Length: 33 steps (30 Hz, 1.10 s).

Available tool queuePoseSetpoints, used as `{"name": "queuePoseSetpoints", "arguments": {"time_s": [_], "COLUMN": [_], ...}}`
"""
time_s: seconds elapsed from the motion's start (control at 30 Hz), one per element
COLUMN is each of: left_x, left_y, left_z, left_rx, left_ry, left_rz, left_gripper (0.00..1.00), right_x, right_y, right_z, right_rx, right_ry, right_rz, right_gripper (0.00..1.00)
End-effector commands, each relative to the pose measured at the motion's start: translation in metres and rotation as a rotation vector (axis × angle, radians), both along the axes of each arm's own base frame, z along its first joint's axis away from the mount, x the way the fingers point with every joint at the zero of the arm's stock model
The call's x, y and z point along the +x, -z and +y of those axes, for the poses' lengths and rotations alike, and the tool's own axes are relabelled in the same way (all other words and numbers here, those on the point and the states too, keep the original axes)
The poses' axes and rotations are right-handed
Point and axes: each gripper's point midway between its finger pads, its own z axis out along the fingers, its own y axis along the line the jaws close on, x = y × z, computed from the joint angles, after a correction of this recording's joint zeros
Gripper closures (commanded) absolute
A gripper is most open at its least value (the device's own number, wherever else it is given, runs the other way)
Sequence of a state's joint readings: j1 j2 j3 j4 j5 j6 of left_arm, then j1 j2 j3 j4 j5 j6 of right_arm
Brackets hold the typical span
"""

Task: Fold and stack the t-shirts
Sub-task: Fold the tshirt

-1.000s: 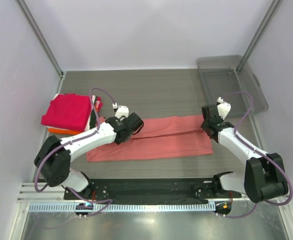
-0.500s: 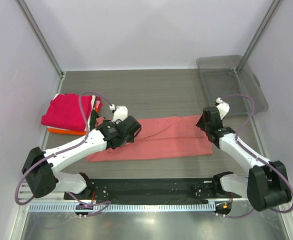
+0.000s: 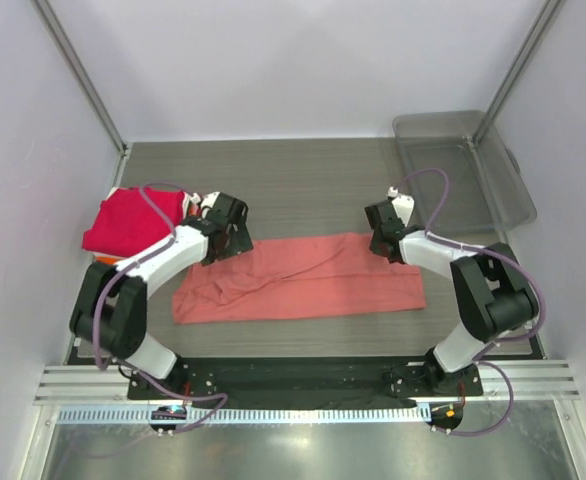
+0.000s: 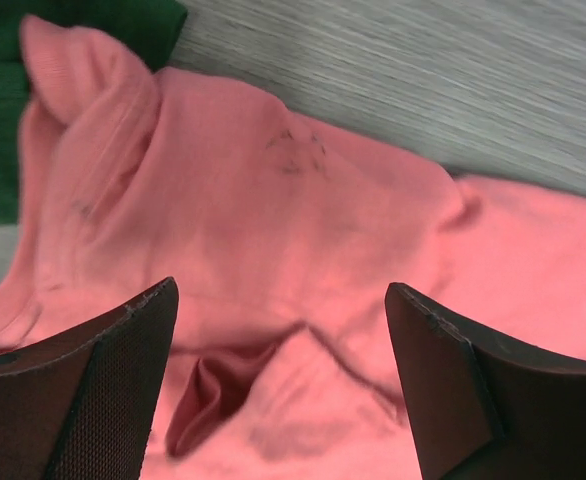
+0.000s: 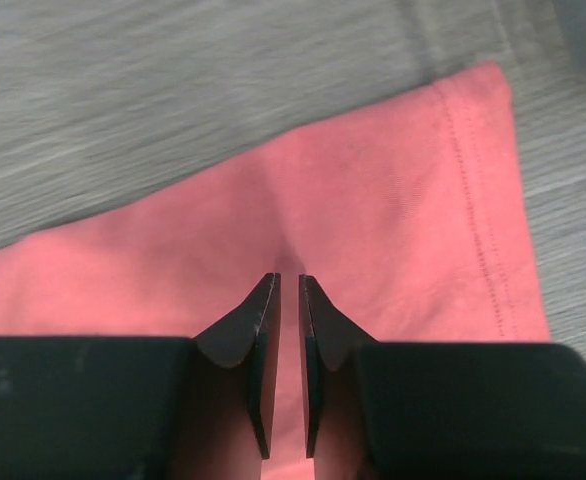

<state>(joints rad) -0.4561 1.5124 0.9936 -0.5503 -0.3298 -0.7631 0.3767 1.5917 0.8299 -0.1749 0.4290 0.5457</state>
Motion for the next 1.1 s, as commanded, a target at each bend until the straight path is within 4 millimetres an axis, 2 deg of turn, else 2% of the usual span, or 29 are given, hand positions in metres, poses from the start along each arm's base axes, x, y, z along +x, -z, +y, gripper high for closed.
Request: {"name": "queuePoseSetpoints", "arguments": {"time_s": [0.0, 0.13, 0.17, 0.23, 0.27, 0.37, 0.5, 0.6, 0.7, 0.73, 0.8, 0.83, 0.87, 0.93, 0.97, 1.0, 1.07], "left_x": [0.025, 0.033, 0.035, 0.033, 0.032, 0.024, 0.013, 0.013, 0.019, 0.020, 0.019, 0.019, 0.019, 0.018, 0.019, 0.019, 0.018], "left_y": [0.013, 0.033, 0.037, 0.050, 0.054, 0.066, 0.059, 0.045, 0.022, 0.015, -0.001, -0.005, -0.010, -0.016, -0.016, -0.015, -0.007], "left_z": [-0.009, 0.002, 0.007, 0.014, 0.022, 0.038, 0.052, 0.048, 0.039, 0.039, 0.044, 0.043, 0.043, 0.038, 0.037, 0.036, 0.034], "left_rx": [-0.058, -0.012, -0.010, 0.003, 0.005, 0.019, 0.067, 0.035, 0.024, 0.037, 0.054, 0.050, 0.043, 0.012, -0.002, -0.015, -0.035], "left_ry": [-0.048, -0.112, -0.137, -0.161, -0.190, -0.250, -0.272, -0.232, -0.158, -0.154, -0.165, -0.165, -0.162, -0.144, -0.137, -0.133, -0.126], "left_rz": [0.008, 0.034, 0.043, 0.084, 0.100, 0.143, 0.122, 0.069, 0.008, -0.009, -0.050, -0.061, -0.071, -0.077, -0.074, -0.064, -0.030], "left_gripper": [0.16, 0.16, 0.16, 0.16, 0.16, 0.16, 0.15, 0.11, 0.06, 0.05, 0.04, 0.04, 0.03, 0.02, 0.03, 0.03, 0.05], "right_x": [0.009, 0.013, 0.012, 0.012, 0.012, 0.010, 0.011, 0.013, 0.019, 0.022, 0.023, 0.022, 0.022, 0.019, 0.014, 0.004, -0.009], "right_y": [-0.006, 0.000, 0.007, 0.013, 0.016, 0.024, 0.013, 0.005, -0.017, -0.034, -0.051, -0.057, -0.074, -0.083, -0.095, -0.101, -0.116], "right_z": [-0.023, -0.039, -0.044, -0.055, -0.067, -0.076, -0.082, -0.079, -0.066, -0.053, -0.035, -0.016, -0.005, 0.038, 0.061, 0.093, 0.139], "right_rx": [-0.108, -0.153, -0.162, -0.152, -0.142, -0.113, -0.128, -0.111, -0.079, -0.062, -0.033, -0.008, 0.031, 0.168, 0.250, 0.370, 0.537], "right_ry": [0.125, 0.183, 0.198, 0.234, 0.268, 0.296, 0.320, 0.307, 0.252, 0.216, 0.140, 0.081, 0.038, -0.136, -0.224, -0.360, -0.525], "right_rz": [-0.017, 0.008, 0.028, 0.049, 0.060, 0.085, 0.049, 0.034, -0.019, -0.070, -0.111, -0.137, -0.187, -0.223, -0.253, -0.247, -0.305], "right_gripper": [0.83, 0.83, 0.83, 0.83, 0.85, 0.89, 0.88, 0.86, 0.71, 0.66, 0.61, 0.56, 0.53, 0.48, 0.46, 0.45, 0.40]}}
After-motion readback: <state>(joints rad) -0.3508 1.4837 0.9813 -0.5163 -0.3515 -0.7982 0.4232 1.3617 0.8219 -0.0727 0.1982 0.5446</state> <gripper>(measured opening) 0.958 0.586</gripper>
